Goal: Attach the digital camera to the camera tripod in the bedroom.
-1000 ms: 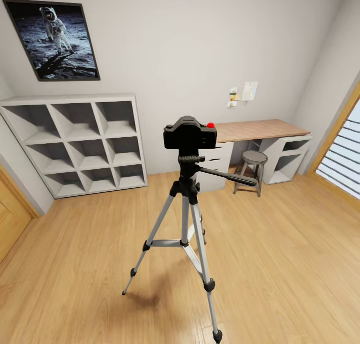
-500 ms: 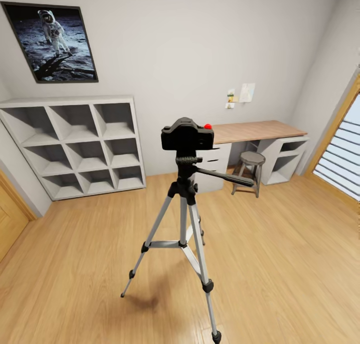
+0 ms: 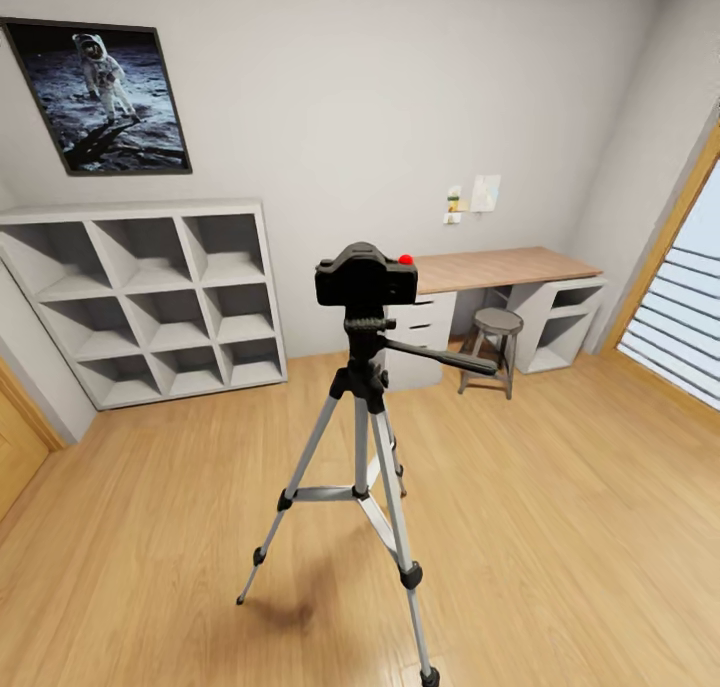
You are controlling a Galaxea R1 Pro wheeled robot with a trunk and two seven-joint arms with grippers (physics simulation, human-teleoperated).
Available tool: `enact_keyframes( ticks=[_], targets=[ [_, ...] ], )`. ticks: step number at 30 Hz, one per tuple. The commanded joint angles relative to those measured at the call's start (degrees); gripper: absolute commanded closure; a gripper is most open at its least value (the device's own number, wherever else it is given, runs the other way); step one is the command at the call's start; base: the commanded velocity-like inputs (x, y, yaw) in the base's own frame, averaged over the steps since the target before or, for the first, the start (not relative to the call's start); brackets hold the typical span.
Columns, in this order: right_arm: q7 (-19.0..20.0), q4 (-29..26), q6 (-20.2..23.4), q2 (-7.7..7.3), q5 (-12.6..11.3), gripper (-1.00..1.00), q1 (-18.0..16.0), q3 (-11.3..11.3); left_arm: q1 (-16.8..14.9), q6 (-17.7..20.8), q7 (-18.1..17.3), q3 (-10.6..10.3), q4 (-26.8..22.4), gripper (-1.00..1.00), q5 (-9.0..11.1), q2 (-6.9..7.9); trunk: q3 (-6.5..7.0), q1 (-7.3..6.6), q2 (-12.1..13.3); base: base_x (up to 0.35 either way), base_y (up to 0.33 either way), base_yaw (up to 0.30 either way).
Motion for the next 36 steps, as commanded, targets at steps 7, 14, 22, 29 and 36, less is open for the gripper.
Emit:
enact_keyframes(
  ticks=[7, 14, 22, 29, 36],
  targets=[
    [0.26, 0.11, 0.11, -0.06, -0.59, -1.00, -0.08, 0.49, -0.01, -0.12, 0.24, -0.46, -0.03, -1.00, 0.15, 0.12, 0.26, 0.01, -0.06, 0.000, 0.000, -0.001],
    [0.30, 0.07, 0.05, -0.27, -0.54, -1.00, -0.08, 0.54, -0.01, -0.12, 0.24, -0.53, -0.08, -1.00, 0.08, 0.05, 0.30, 0.01, -0.06, 0.000, 0.000, 0.000],
    [0.41, 0.15, -0.09, 0.04, -0.13, -1.00, -0.08, 0.70, 0.97, 2.57, -0.48, -0.30, 0.40, -1.00, 0.39, -0.68, 0.32, 0.01, -0.06, 0.000, 0.000, 0.000],
    [0.25, 0.15, -0.10, 0.11, -0.08, -1.00, -0.08, 0.74, 1.99, 2.63, -0.51, -0.29, 0.43, -1.00, 0.27, -0.77, 0.90, 0.01, -0.06, 0.000, 0.000, 0.000],
    [0.24, 0.14, -0.20, 0.11, -0.08, -1.00, -0.08, 0.74, 2.46, 2.30, -0.47, -0.29, 0.43, -1.00, 0.54, -0.82, 1.53, 0.01, -0.06, 0.000, 0.000, 0.000]
  ],
)
